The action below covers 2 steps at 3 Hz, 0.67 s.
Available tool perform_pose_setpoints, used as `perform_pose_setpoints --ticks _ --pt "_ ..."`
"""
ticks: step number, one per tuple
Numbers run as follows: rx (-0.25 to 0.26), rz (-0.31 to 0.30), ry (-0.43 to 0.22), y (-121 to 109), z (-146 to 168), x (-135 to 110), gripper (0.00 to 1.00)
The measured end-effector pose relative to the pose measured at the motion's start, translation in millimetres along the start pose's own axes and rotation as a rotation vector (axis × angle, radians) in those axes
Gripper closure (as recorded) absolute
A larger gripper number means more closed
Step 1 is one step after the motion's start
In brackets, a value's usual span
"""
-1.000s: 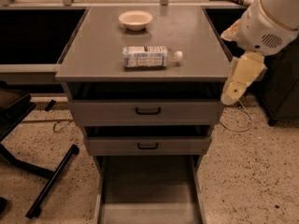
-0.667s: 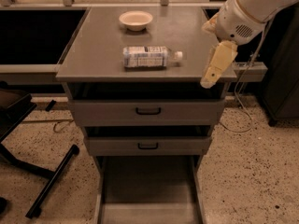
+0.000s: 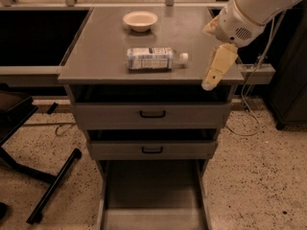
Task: Place blue plastic bottle into bottom drawer
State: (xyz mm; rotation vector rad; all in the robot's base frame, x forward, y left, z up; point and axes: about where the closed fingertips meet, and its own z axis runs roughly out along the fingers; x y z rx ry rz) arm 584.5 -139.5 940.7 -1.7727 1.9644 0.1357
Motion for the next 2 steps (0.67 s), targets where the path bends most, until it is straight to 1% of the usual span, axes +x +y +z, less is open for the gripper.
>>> perform_pose_setpoints --ticks 1,2 --pt "0.027 -0.055 0.014 -39 33 -20 0.0" --pt "0.088 -0.093 0.033 -86 58 -49 0.0"
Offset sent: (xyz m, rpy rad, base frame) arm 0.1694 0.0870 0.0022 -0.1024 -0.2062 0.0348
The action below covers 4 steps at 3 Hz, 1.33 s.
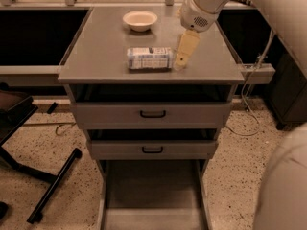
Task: Place blue plastic bottle into bottom drawer
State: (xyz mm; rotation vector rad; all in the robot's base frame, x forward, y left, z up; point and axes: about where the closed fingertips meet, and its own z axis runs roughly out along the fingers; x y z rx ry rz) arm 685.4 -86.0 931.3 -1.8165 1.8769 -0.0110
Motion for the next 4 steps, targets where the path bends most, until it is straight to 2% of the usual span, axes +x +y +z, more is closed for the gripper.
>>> perform_pose_setpoints --ticks 1,2,4 --pt "-0.003 -0.019 -0.02 -29 25 -17 0.0" --pt "0.016 -0.017 -0.03 -38 22 -19 0.0" --pt "-0.057 0.035 -0.036 -30 59 -4 0.0"
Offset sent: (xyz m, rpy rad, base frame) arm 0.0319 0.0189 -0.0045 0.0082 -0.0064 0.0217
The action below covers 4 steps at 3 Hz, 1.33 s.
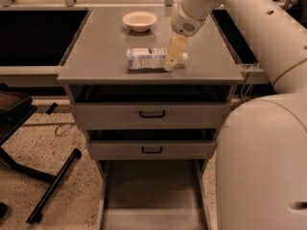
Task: Place blue plastic bottle into bottom drawer
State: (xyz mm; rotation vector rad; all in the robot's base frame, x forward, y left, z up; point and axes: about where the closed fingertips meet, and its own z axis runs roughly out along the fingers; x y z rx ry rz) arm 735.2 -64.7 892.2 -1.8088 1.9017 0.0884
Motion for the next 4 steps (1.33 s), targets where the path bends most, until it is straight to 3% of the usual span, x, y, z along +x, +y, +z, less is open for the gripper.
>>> perform_pose_setpoints --ticks 2,3,4 --pt "-0.088 -0.037 -0.046 2 48 -13 0.0" --pt "-0.092 -0.041 -0.049 1 50 -14 0.15" --pt "-0.092 -0.041 -0.049 1 50 -14 0.38"
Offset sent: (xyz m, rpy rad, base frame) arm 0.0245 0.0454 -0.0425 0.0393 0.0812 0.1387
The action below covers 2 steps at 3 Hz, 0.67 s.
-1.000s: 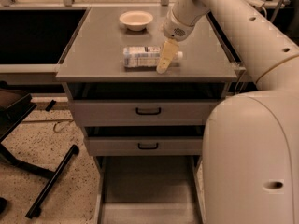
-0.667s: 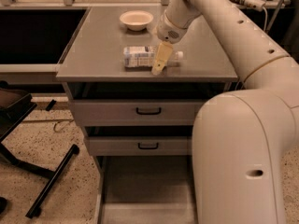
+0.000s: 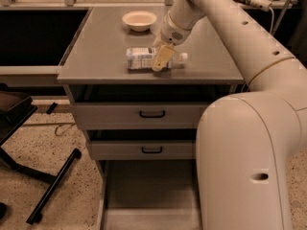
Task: Place blue plastic bottle into bottom drawer
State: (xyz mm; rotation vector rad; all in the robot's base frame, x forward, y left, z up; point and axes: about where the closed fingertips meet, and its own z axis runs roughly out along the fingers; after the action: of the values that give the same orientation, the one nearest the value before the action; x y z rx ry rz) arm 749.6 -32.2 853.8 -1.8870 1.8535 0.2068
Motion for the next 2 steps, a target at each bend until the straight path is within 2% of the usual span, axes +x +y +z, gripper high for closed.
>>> perform_pose_setpoints --ticks 1,2 --pt "0.0 0.0 0.0 0 0 0 0.62" --pt "0.004 0.003 0.019 16 -16 2 0.85"
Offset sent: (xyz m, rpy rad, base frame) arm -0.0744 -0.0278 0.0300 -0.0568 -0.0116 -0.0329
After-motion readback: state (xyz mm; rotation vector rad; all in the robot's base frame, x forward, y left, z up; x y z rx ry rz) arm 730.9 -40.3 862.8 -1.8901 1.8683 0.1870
